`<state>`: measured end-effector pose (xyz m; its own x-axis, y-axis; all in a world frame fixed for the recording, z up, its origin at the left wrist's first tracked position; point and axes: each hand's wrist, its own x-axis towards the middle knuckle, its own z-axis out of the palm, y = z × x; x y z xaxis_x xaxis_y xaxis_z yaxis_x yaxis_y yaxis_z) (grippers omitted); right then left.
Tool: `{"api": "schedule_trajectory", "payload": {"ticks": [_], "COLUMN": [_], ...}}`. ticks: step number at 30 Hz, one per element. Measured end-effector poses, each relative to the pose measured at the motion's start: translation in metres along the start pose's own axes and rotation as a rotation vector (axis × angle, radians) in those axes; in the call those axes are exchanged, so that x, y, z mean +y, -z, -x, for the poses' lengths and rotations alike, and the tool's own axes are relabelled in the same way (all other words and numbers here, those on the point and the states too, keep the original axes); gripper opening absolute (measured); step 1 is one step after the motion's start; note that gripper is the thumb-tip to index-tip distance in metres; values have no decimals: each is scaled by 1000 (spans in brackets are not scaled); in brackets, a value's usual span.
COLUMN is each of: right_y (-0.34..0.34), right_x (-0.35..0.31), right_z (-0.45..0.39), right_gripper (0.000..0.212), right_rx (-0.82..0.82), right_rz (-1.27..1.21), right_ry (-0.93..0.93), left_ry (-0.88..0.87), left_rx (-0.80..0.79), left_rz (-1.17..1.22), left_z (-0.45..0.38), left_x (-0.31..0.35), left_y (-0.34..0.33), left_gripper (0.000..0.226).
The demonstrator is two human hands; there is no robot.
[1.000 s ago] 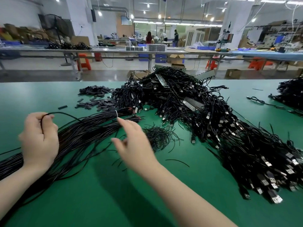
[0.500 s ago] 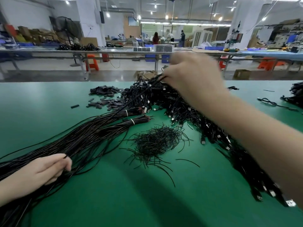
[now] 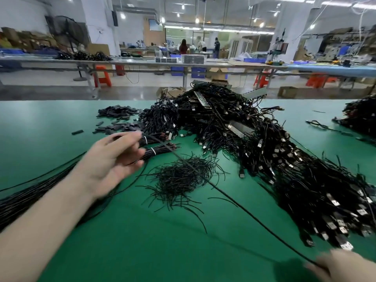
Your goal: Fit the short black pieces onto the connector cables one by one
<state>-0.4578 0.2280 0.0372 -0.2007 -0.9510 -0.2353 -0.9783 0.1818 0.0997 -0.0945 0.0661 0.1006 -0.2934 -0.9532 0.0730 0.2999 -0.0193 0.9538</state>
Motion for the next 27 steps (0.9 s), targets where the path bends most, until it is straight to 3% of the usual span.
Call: {"api": "schedule_trajectory", "payload": {"ticks": [1,3,6,8,11,13,17,23,27], "right_y": [-5,-9,13,33,70,89,98,83,68], "right_x": [-1,-12,-46,-72,-111,-128,-140,-143,-133], "right_z": [6,11,5,-7,-21,-32,-60,-88,-103], "right_gripper": [92,100,73,60,31,21,32,35,29], "right_rx": [-111,-139,225,416,373,300,355,116,-355], "right_rz": [-51,-153,-397,-838,-1368,-1475,-1417,-1296,-1284], "right_ry": [-1,-6,74,212,447,522,578,678,802], "left_ry": [32,72,53,13,-105,-161,-113,-39,6], "left_rx": [-57,-144,-165,-136,-41,-2,-54,-166,-228], "left_rz": [123,307,422,392,255,166,-9,-162,43], "left_z": [-5,-12,-18,-20,-21,-23,-33,-46,-47], "left_x": [-1,-7,-16,-22,-30,-34,-33,-31,-25], "left_y": [-20,-57,-100,-117,-124,-121,-108,-84,-79], "left_gripper": [47,31,14,11,20,22,32,41,35]}}
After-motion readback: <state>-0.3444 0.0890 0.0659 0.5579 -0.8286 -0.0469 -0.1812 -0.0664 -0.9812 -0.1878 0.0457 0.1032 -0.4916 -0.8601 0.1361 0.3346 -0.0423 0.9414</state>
